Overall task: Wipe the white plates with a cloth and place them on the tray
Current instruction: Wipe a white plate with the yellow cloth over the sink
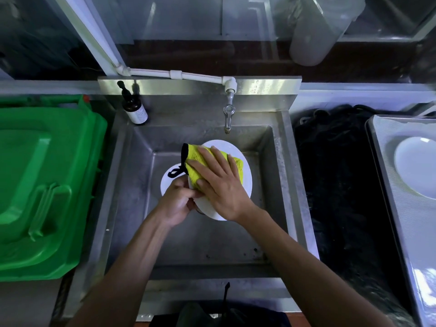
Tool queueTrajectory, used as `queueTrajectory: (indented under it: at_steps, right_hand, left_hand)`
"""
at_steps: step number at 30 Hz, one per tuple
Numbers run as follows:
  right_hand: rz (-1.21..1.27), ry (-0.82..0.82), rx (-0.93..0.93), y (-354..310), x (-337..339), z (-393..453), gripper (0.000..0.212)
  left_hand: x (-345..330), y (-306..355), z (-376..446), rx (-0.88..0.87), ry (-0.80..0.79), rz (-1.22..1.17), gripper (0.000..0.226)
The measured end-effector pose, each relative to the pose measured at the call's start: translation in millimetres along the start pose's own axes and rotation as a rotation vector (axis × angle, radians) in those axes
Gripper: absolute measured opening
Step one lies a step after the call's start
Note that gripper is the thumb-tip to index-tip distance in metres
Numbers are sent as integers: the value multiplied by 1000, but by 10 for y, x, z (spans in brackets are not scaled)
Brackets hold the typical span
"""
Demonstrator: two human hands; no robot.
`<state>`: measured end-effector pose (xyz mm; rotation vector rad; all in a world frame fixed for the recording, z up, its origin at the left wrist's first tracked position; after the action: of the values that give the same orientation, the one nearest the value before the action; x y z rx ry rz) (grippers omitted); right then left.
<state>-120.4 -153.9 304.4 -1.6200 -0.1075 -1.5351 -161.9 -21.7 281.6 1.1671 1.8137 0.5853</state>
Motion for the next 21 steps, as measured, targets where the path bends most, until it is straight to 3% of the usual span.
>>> queueTrajectory:
  at_steps: [6, 13, 21]
  right_hand:
    - [0, -10, -50, 125, 22, 135, 47]
    - [-36, 37, -156, 199, 70, 315, 52]
    - [109, 15, -372, 561, 148, 340, 51]
  left_hand:
    - [20, 1, 15, -6, 1, 10, 29]
    - [9, 21, -12, -27, 19, -25, 41]
    - [-2, -62, -107, -44, 32, -69, 44]
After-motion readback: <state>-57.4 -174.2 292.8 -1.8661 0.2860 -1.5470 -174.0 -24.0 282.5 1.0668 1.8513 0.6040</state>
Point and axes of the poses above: each hand's wrist, its own z-axis towards the middle knuckle, its own x-axis out of the back of the hand, y = z × x, the point moved 3 cm from there along z, towards the middle knuckle, and after that the axes turned 5 degrees about -z, right-handed, at the moved point
